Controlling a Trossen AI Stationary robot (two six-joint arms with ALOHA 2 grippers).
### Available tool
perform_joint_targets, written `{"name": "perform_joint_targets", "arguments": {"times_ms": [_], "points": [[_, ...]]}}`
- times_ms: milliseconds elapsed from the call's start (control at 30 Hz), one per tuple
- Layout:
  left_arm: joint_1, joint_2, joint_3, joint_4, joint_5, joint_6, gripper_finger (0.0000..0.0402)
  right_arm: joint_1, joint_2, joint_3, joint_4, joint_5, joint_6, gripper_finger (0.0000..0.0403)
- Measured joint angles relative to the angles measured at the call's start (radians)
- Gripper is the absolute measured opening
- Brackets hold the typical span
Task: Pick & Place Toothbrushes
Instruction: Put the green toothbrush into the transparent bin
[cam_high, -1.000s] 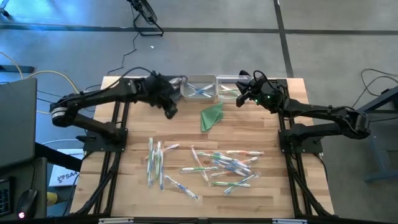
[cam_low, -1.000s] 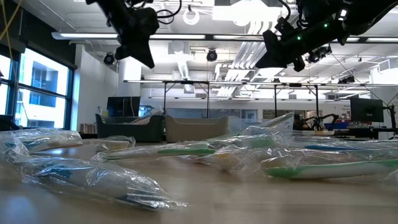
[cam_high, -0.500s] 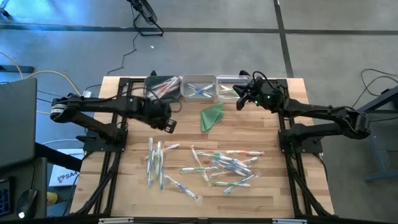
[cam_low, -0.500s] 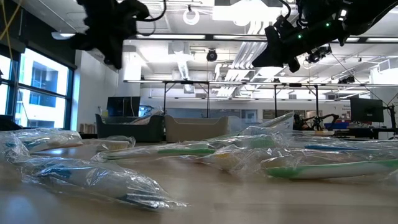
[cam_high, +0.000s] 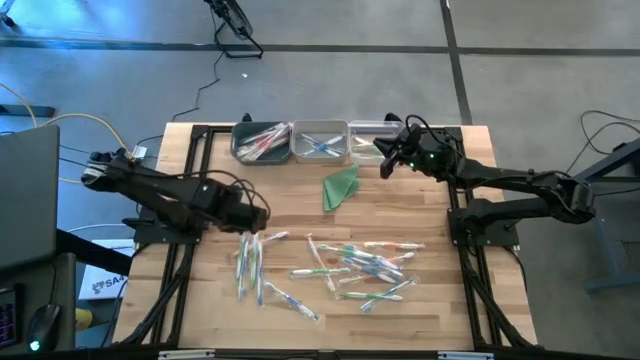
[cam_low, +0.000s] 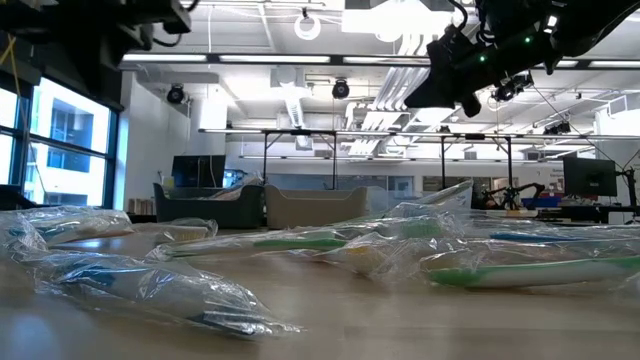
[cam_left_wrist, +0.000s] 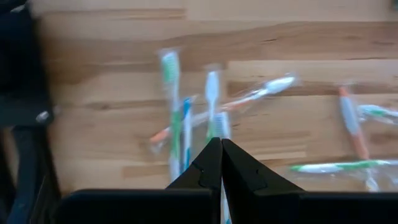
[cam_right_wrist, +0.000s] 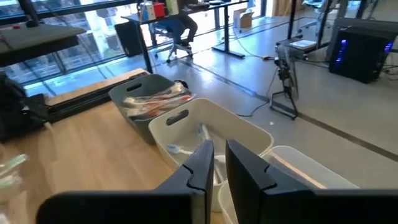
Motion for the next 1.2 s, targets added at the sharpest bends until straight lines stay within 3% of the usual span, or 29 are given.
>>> {"name": "perform_joint_targets", "arguments": {"times_ms": [133,500,600,767,900,1200], "points": [[-0.03,0.016,0.0,-0.048,-0.002,-0.058,0.0003,0.0,0.0,0.0,0.0,-0.016,0.0,0.0034],[-0.036,0.061,0.0,-0.074,0.02,-0.04,0.0006,0.0,0.0,0.0,0.0,-0.015,0.0,0.0034],[-0.036,0.061,0.0,-0.074,0.027,-0.039,0.0027,0.0,0.0,0.0,0.0,-0.015,0.0,0.0034],[-0.037,0.061,-0.003,-0.107,0.026,-0.035,0.0098,0.0,0.0,0.0,0.0,-0.015,0.0,0.0034],[-0.036,0.049,-0.078,-0.067,0.03,-0.04,0.0126,0.0,0.0,0.0,0.0,-0.015,0.0,0.0034],[-0.036,-0.044,-0.337,0.244,0.006,-0.042,0.0111,0.0,0.0,0.0,0.001,-0.015,0.0,0.0034]]}}
